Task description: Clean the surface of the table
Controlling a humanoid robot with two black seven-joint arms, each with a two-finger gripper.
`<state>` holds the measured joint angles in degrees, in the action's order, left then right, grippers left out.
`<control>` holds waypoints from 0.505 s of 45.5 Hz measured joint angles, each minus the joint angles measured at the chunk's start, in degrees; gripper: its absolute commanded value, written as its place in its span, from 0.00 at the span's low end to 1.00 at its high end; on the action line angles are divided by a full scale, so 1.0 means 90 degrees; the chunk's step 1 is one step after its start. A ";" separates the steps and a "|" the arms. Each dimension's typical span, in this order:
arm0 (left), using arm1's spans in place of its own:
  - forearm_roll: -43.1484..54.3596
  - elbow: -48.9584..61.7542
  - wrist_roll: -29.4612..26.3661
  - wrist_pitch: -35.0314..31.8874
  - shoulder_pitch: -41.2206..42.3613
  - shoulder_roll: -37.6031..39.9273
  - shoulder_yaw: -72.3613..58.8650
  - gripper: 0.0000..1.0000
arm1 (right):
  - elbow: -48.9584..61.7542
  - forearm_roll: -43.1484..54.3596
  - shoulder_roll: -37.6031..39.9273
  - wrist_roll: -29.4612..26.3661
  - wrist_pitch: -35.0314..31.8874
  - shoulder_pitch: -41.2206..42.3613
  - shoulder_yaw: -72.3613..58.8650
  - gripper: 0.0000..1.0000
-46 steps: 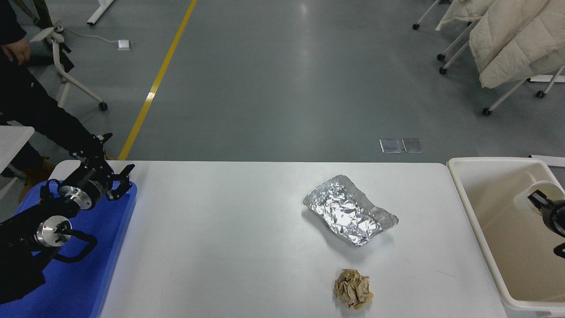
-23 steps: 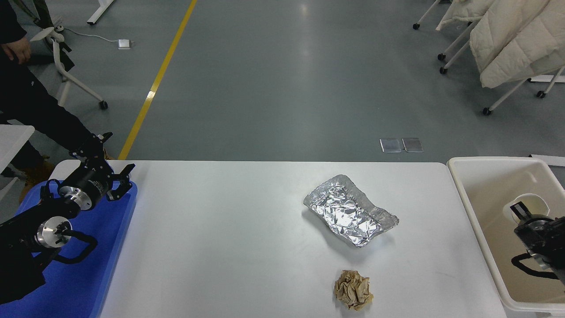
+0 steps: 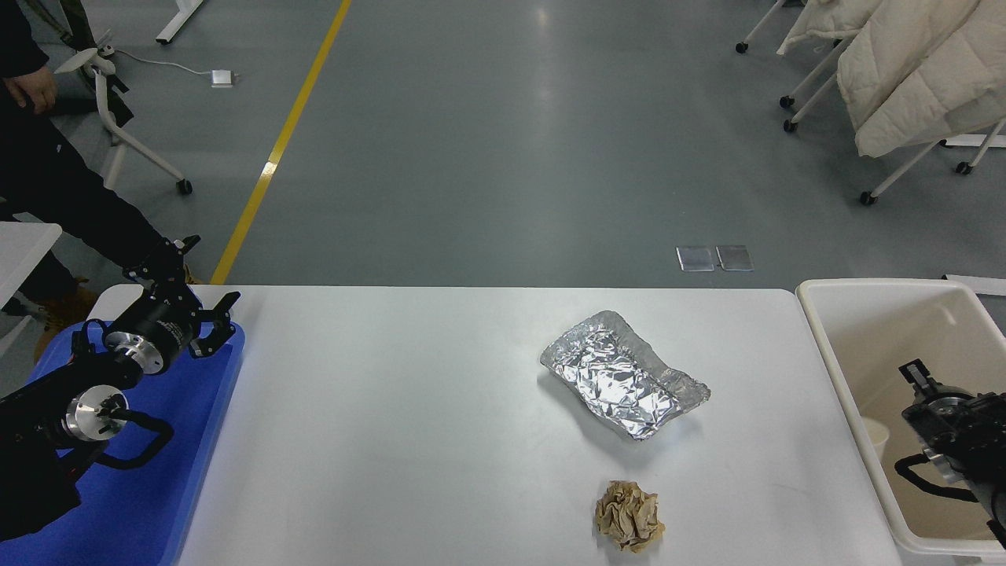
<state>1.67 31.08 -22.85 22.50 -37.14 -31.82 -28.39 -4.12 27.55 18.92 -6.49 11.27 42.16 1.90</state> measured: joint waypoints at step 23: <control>0.0001 0.0002 0.0000 0.0000 0.0001 0.0001 0.0000 1.00 | -0.1708 -0.0021 0.1787 0.0006 -0.0011 0.0324 0.0085 1.00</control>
<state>1.68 31.10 -22.85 22.50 -37.14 -31.81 -28.39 -19.49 27.36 35.00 -6.44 11.17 45.08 2.66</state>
